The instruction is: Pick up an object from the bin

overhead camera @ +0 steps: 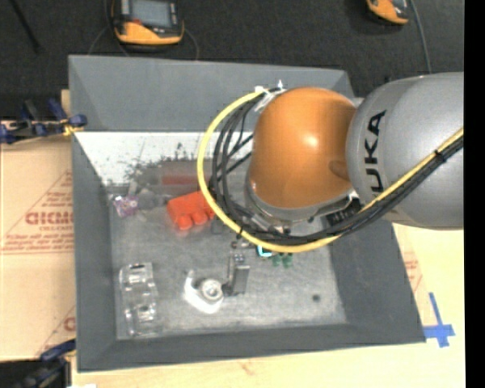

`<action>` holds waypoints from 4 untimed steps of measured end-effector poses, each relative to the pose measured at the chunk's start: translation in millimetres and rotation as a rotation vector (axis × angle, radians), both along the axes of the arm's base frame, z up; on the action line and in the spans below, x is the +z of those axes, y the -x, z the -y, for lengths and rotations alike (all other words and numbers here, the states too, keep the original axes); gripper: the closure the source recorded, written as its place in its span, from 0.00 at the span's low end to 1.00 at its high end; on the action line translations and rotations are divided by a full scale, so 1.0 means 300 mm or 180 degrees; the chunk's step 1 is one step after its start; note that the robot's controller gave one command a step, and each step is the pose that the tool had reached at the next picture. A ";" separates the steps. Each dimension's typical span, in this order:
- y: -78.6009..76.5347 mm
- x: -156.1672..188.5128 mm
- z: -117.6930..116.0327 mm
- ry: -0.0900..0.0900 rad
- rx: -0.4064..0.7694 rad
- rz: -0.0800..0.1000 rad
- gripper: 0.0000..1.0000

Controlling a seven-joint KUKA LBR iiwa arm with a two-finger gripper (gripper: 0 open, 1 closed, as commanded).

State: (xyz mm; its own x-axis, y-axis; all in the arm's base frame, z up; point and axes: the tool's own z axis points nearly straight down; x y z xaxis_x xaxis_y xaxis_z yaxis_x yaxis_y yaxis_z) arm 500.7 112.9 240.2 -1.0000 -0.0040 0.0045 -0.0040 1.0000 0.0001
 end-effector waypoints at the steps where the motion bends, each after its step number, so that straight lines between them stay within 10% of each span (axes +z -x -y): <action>1: 0.013 -0.267 -0.023 0.0000 0.0968 0.0007 0.00; 2: -0.107 -0.573 0.074 -0.0001 0.0334 0.0010 0.00; 3: -0.111 -0.555 0.070 -0.0005 0.0330 0.0012 1.00; 4: -0.049 -0.193 0.087 -0.0001 0.0365 0.0045 1.00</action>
Offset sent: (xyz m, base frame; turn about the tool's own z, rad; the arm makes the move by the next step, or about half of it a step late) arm -0.0038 0.0078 -0.0785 -0.3053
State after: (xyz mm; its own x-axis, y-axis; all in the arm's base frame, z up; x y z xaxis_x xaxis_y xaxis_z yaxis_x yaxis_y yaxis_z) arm 515.3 86.9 182.4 -0.9929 -0.1184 -0.0097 -0.1184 0.9930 -0.0004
